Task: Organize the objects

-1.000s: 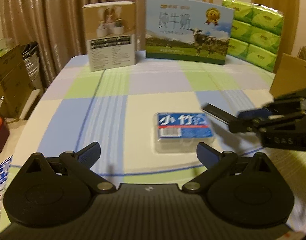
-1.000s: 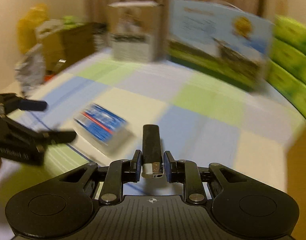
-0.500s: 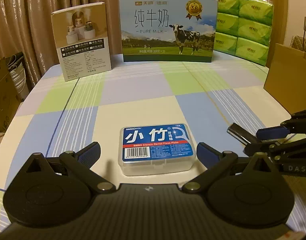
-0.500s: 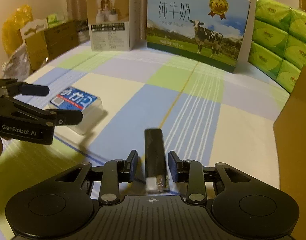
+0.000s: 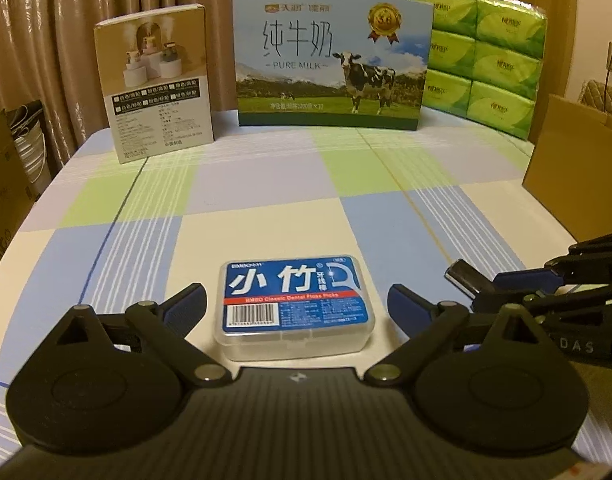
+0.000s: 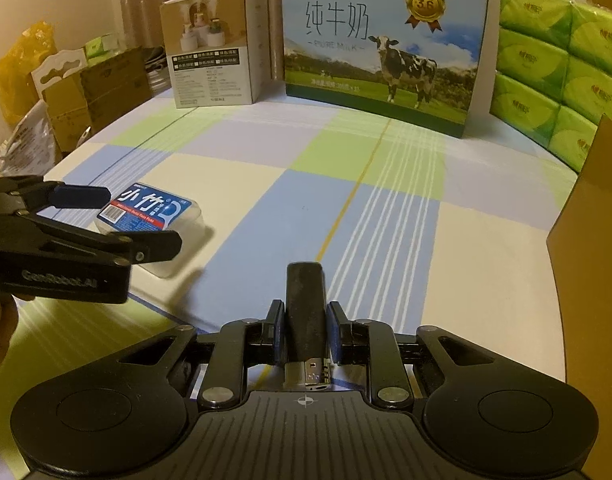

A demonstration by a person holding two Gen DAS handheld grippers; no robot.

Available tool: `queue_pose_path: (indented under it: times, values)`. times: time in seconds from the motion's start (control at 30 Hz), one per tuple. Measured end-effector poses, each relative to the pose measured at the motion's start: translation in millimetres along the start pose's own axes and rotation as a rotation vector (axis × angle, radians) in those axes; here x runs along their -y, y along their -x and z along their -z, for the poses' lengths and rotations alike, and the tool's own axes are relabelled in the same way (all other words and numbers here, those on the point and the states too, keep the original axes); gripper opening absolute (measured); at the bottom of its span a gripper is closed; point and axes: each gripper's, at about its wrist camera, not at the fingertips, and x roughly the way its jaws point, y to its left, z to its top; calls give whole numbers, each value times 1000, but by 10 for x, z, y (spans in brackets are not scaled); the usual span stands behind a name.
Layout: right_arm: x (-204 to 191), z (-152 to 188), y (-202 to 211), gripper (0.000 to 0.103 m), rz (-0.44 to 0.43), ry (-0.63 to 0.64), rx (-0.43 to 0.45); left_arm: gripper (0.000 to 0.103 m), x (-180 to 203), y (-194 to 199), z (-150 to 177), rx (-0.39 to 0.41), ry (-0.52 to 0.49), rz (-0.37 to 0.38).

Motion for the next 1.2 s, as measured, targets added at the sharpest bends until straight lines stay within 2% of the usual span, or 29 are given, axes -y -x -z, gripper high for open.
queue_pose_path:
  times: [0.17,0.23,0.4,0.57,0.73,0.97,1.2]
  values:
    - [4,8,7,19,1,-7,-1,91,-1,-83,17,-23,3,-19]
    - [3,11,9,19,-2,-13,-2,85,-17,-102,17,-26,14,-21]
    - [-13,14,82,19,-1,-33,-7,83,-30,-63,19,-33,25,-24]
    - [-11,25,297,19,9,-84,2,83,-49,141,-10,-42,62,-38]
    - [-40,126,679,19,21,-132,18,83,105,442,26,-56,64,-22]
    - [-142,383,1367,19,52,-132,33,83,514,983,171,-71,49,20]
    - [-165,596,2118,19,60,-206,46,83,812,1608,288,-88,89,25]
